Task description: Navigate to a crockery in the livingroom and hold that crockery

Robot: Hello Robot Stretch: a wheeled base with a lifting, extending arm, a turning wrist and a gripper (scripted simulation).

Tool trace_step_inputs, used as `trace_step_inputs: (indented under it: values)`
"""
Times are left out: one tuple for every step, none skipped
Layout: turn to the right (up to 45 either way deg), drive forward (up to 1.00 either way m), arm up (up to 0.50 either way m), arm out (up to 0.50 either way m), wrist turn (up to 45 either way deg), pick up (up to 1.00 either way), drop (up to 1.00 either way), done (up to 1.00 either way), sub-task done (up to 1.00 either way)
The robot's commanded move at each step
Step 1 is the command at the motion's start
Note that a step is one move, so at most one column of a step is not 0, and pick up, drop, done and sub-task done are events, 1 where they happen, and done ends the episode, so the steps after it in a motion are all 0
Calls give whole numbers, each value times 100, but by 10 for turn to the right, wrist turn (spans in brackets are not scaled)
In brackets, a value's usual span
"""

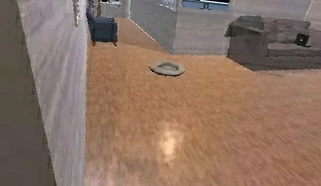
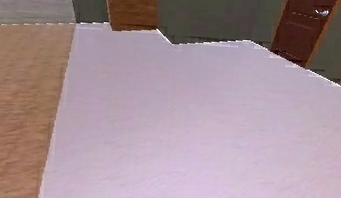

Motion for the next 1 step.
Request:
trace_step_inputs:
  values:
    - [0, 40, 0, 0, 0, 0, 0, 0, 0]
